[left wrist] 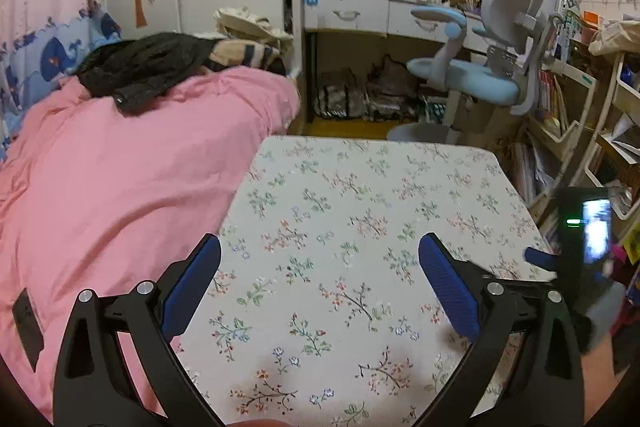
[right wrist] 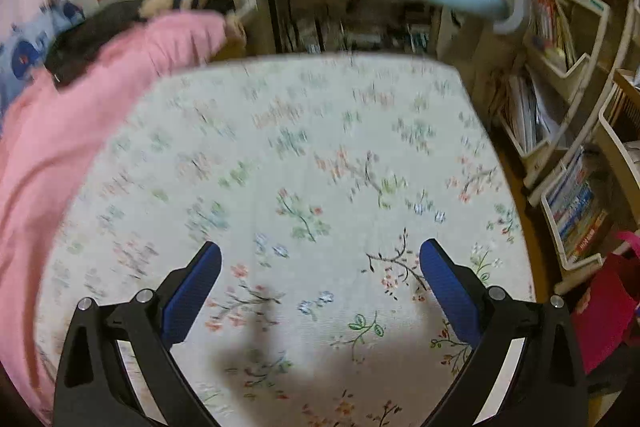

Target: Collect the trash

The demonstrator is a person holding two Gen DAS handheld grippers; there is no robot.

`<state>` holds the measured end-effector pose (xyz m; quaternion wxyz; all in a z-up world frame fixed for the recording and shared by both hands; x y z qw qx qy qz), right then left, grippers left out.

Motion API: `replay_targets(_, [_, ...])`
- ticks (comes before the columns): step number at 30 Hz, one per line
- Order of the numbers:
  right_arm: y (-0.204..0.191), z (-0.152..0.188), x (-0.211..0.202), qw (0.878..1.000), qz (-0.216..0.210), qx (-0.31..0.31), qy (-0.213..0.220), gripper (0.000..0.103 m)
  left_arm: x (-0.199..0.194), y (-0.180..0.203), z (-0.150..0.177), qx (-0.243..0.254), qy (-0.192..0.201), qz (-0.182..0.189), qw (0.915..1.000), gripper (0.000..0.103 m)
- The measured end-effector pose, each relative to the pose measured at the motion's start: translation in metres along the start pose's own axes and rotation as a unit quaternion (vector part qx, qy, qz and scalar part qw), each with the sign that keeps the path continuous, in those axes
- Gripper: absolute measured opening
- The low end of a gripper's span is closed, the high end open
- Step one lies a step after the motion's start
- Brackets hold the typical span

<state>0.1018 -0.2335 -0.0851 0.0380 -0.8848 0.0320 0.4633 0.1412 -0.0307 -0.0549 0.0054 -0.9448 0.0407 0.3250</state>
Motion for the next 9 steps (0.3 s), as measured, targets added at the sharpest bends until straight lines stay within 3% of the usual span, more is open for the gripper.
replay_targets(4, [0.001,0.003,0.021,0.999,0.026,-0.015,-0.028,0.095,0.002,-0.005,-0.001,0.022,-0.003,-0.028,0.9994,0.096])
replay_targets(9, [0.002,0.003,0.039,0.998,0.039,-0.029,-0.044,0.095,0.007,-0.014,-0.001,0.003,-0.017,-0.022,0.9996,0.096])
Point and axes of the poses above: each gripper's, at about its wrist camera, not at the fingertips, and x roughly the way its jaws point, y to its right, z to its underside, the point moved 8 cm from there along x, roughly the way its jaws point, and after that the axes turned 1 degree about -y, right-handed, at the moved point
